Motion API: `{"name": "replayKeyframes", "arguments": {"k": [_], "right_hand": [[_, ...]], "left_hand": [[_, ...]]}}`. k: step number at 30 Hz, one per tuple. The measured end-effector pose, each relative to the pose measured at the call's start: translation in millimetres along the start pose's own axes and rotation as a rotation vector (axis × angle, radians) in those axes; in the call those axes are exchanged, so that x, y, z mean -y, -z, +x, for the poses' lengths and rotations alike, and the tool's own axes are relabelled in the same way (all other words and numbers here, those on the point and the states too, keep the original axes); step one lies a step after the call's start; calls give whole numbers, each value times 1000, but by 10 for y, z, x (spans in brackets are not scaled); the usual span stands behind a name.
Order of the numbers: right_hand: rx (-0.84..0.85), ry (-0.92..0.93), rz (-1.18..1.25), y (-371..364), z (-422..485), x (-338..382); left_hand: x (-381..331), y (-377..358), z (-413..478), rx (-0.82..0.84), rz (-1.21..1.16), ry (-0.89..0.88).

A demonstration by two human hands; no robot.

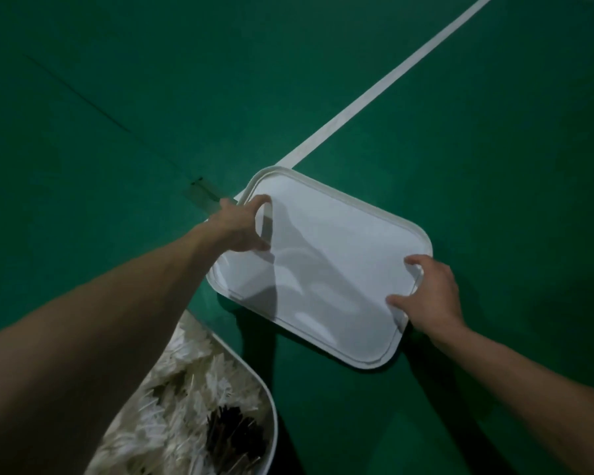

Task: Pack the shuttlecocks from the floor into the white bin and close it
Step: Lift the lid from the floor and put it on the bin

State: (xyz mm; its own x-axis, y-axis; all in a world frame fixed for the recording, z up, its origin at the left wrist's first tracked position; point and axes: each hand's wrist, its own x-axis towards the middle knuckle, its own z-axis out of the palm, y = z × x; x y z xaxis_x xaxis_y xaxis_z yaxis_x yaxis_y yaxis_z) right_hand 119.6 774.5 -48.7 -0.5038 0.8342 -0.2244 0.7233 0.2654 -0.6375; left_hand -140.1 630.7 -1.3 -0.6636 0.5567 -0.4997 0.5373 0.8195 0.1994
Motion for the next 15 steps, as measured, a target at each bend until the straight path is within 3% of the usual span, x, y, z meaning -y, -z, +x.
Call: {"name": "replayKeyframes", "arguments": {"k": [5,8,15], "right_hand": [[-119,54,38,161,56,258],[-186,81,189,219,30,431],[-155,96,331,244,-134,827]], "left_hand": [[73,117,-214,-94,-267,-18],[130,206,-396,-141,-458,6],[515,279,-563,-233,-906,23]]}}
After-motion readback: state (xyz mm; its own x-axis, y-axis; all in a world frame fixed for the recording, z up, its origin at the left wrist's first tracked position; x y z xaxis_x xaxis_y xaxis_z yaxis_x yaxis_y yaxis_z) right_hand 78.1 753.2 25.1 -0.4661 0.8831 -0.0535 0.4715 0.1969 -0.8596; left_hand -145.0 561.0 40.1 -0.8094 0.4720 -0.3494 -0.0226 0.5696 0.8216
